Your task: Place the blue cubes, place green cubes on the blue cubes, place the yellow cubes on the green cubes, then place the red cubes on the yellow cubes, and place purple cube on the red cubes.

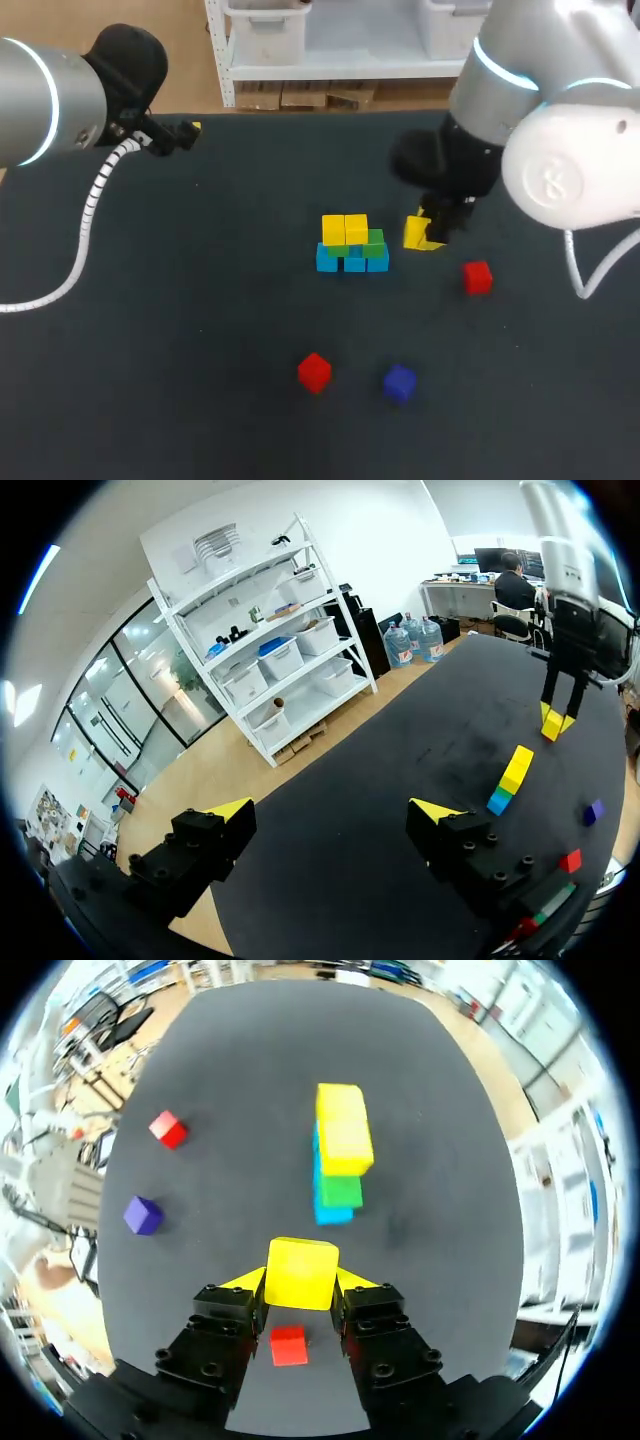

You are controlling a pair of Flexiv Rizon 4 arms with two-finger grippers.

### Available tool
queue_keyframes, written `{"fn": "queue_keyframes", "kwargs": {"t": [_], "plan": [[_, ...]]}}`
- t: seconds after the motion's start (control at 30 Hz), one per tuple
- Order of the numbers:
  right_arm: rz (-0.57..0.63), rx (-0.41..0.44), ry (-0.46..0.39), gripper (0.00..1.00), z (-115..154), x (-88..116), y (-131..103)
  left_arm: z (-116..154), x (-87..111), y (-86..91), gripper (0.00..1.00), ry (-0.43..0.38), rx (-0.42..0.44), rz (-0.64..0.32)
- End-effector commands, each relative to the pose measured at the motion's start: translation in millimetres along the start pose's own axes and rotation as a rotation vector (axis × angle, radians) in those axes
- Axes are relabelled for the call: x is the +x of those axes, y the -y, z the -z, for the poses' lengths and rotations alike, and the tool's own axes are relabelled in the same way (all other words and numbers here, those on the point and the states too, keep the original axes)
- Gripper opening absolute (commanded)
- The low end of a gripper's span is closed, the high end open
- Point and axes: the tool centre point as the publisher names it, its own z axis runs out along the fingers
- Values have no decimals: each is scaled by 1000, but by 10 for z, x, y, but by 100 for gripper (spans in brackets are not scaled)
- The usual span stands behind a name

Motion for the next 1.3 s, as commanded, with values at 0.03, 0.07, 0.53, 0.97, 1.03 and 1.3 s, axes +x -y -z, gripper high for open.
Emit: {"fn": "queue_keyframes", "kwargs": {"t": [0.03,0.07,0.53,0.97,1.03,1.3], "plan": [[75,2,-36,0,-17,-143,70,-12,-3,-12,100,1,4,-1],[85,4,-50,0,-17,-167,87,-12,-3,-12,100,1,4,-1],[104,2,-68,0,-143,-254,99,-12,-3,-12,100,1,4,-1],[118,41,-89,0,-227,-312,154,-12,-3,-12,100,1,4,-1],[116,48,-88,0,-246,-317,175,-12,-3,-12,100,1,4,-1],[123,58,-98,0,-275,-308,234,-12,-3,-12,100,1,4,-1]]}}
